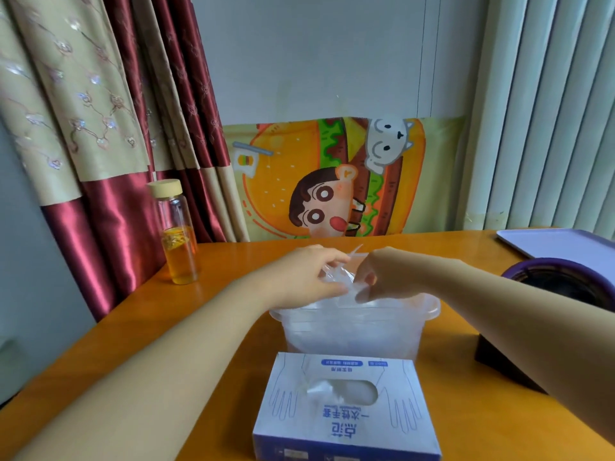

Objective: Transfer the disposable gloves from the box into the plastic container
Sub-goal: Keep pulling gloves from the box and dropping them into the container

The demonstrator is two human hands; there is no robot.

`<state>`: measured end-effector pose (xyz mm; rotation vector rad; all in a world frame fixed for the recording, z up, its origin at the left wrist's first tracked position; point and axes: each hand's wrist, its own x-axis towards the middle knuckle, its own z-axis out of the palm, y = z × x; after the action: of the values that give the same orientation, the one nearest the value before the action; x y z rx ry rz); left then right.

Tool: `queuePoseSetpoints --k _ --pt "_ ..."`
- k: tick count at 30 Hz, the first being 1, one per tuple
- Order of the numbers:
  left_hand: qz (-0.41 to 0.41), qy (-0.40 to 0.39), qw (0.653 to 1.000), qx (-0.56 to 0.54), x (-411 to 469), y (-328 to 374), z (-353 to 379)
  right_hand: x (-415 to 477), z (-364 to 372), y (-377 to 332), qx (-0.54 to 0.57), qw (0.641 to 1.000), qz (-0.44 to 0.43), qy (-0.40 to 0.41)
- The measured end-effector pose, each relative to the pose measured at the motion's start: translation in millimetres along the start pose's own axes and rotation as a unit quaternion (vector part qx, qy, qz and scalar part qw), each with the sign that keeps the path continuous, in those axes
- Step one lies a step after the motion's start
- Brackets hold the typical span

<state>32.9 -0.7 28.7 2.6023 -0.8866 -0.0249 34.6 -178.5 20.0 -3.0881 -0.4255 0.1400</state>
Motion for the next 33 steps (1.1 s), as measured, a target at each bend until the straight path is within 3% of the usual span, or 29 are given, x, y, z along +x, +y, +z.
queuePoseSetpoints --k 6,12,16,19,23,28,31,33 --pt "-0.051 -0.019 0.996 0.077 28 -1 23 13 13 -9 -0.011 1.000 0.002 -0.020" --pt "-0.060 -0.040 0.980 0.186 40 -17 17 43 30 -6 0.021 0.988 0.007 -0.151" --pt "-0.010 0.036 0.993 0.110 52 -16 19 57 38 -9 0.008 0.977 0.045 -0.207" --pt "-0.018 -0.053 0.990 0.132 63 -19 32 62 41 -7 0.004 0.975 0.045 -0.217" --pt "-0.115 -0.255 0.925 0.256 72 -29 45 60 38 -2 0.028 0.971 0.052 -0.233" --pt "-0.155 -0.313 0.881 0.318 80 -37 54 55 30 18 0.039 0.970 0.066 -0.230" --pt "-0.136 -0.300 0.890 0.316 77 -32 49 54 27 27 0.061 0.970 0.080 -0.222" --pt "-0.111 -0.267 0.913 0.289 73 -33 35 52 22 30 0.096 0.972 0.078 -0.200"
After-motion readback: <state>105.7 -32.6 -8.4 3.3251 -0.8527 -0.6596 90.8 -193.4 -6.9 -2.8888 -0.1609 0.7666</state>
